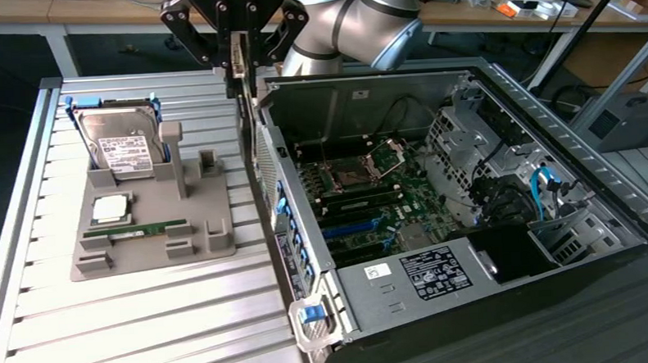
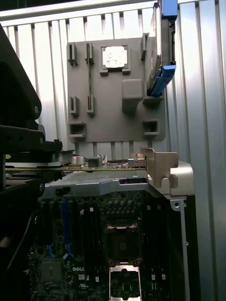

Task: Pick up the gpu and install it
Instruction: 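Pick up the gpu and move the gpu toward the slot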

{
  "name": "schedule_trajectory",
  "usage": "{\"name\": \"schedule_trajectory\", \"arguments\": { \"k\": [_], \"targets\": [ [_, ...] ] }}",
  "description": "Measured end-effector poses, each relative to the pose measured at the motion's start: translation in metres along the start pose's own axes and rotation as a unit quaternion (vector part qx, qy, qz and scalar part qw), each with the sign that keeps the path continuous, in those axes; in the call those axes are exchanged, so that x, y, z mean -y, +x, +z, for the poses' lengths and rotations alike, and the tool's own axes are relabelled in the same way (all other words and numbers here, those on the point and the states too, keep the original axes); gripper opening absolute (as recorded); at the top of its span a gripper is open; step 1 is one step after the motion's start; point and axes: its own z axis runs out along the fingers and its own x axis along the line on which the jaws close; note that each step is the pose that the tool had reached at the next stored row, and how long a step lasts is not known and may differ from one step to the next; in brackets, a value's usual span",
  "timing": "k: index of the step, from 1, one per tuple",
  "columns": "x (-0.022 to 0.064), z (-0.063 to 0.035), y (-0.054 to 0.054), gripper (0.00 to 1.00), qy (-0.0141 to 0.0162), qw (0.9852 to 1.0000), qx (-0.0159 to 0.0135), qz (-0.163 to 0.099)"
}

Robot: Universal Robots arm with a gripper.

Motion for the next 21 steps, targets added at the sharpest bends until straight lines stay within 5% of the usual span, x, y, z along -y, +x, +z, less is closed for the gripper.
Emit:
{"name": "schedule_trajectory", "arguments": {
  "k": [21],
  "targets": [
    [-0.0008,0.0003,-0.011,0.27,0.0004,1.0,0.0001,0.0]
  ]
}}
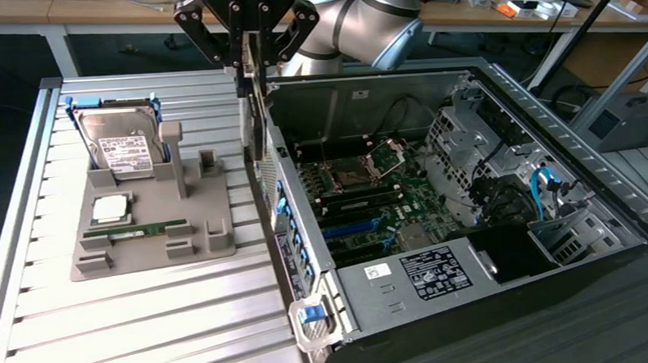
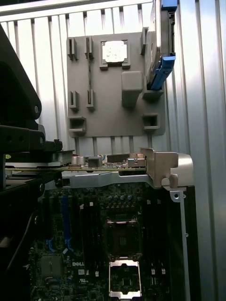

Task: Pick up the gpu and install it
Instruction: 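Pick up the gpu and move the gpu toward the slot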

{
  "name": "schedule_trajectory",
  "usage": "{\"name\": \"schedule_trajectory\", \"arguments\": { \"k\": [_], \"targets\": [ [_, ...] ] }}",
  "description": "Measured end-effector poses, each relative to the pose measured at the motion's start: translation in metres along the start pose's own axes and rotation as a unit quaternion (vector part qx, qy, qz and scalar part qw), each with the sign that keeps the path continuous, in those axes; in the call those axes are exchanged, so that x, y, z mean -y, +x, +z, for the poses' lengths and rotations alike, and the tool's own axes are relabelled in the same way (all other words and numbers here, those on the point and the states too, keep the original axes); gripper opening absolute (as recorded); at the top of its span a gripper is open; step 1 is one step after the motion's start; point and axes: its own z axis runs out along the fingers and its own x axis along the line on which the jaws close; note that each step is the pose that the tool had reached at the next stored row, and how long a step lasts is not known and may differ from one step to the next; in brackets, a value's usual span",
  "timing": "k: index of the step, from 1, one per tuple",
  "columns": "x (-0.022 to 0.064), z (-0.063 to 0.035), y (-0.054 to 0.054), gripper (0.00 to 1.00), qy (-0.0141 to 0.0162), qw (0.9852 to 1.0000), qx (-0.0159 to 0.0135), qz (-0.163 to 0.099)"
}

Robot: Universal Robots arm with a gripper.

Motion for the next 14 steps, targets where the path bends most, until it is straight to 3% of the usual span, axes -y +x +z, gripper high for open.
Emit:
{"name": "schedule_trajectory", "arguments": {
  "k": [14],
  "targets": [
    [-0.0005,0.0002,-0.0073,0.27,0.0,1.0,0.0,0.0]
  ]
}}
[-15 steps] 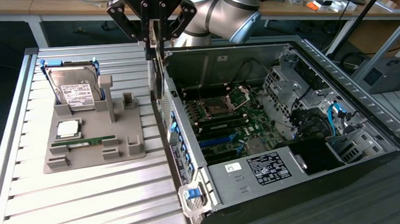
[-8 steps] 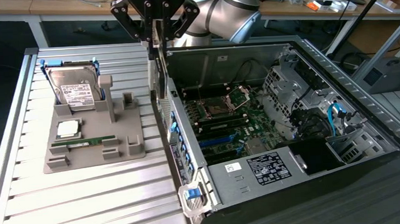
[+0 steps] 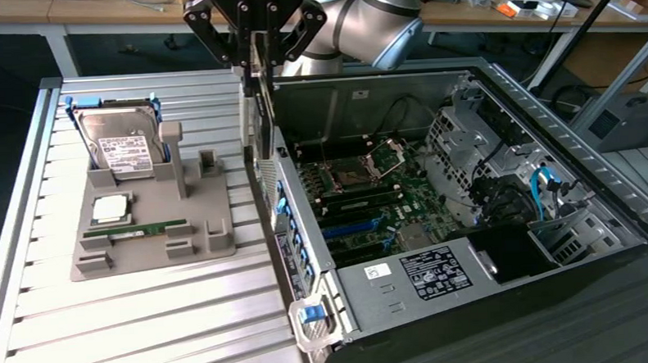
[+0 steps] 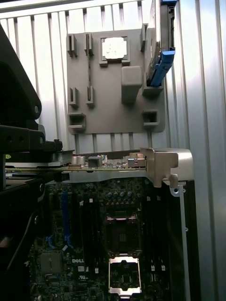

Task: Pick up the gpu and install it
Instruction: 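Pick up the gpu and move the gpu toward the slot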

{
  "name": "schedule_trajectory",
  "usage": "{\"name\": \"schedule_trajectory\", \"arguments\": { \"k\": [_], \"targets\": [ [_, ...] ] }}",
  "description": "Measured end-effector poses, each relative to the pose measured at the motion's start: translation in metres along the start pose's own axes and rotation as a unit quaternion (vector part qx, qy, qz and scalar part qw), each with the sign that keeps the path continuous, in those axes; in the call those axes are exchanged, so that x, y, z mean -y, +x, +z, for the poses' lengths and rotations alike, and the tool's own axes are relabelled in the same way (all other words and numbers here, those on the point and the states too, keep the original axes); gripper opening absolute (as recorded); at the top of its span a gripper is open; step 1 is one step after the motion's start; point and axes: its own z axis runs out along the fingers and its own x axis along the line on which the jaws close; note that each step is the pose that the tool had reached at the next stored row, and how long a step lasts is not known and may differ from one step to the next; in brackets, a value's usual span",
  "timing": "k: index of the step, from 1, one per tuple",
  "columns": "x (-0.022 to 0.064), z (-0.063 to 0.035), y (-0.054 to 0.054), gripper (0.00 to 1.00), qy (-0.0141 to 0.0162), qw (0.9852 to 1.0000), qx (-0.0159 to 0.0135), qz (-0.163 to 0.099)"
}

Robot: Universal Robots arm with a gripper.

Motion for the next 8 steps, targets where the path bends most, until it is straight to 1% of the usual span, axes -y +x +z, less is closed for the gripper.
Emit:
{"name": "schedule_trajectory", "arguments": {
  "k": [8],
  "targets": [
    [-0.0004,0.0001,-0.0045,0.27,0.0,1.0,0.0,0.0]
  ]
}}
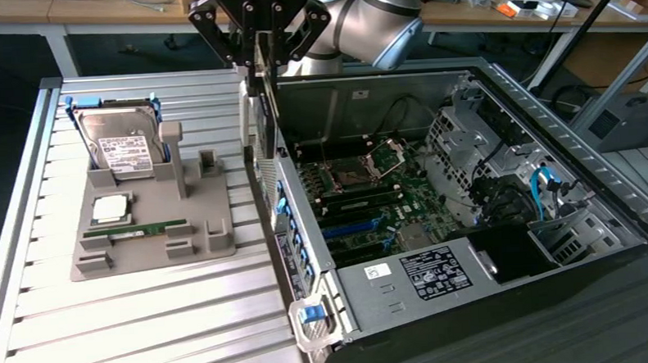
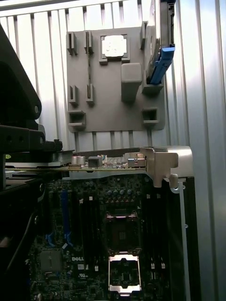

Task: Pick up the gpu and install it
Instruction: 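Pick up the gpu and move the gpu toward the slot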

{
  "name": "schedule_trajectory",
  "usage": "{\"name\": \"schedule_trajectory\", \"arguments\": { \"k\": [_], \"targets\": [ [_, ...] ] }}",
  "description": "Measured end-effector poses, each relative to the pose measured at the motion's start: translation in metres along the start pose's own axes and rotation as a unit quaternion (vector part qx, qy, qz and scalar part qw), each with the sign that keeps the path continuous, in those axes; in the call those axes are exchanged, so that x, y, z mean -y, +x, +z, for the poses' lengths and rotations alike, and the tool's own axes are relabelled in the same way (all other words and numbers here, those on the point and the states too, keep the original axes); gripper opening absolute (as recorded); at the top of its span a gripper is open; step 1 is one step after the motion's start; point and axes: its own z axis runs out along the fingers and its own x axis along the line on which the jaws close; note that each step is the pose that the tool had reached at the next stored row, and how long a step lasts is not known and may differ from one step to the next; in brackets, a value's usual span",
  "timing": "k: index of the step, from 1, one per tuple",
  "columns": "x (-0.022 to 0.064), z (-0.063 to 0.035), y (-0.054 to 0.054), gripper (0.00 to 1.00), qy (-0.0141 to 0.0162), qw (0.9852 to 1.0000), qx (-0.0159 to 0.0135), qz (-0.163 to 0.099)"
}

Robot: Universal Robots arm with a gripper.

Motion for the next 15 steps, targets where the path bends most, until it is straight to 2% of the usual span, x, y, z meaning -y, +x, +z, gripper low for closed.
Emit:
{"name": "schedule_trajectory", "arguments": {
  "k": [15],
  "targets": [
    [-0.0007,0.0002,-0.0087,0.27,0.0,1.0,0.0,0.0]
  ]
}}
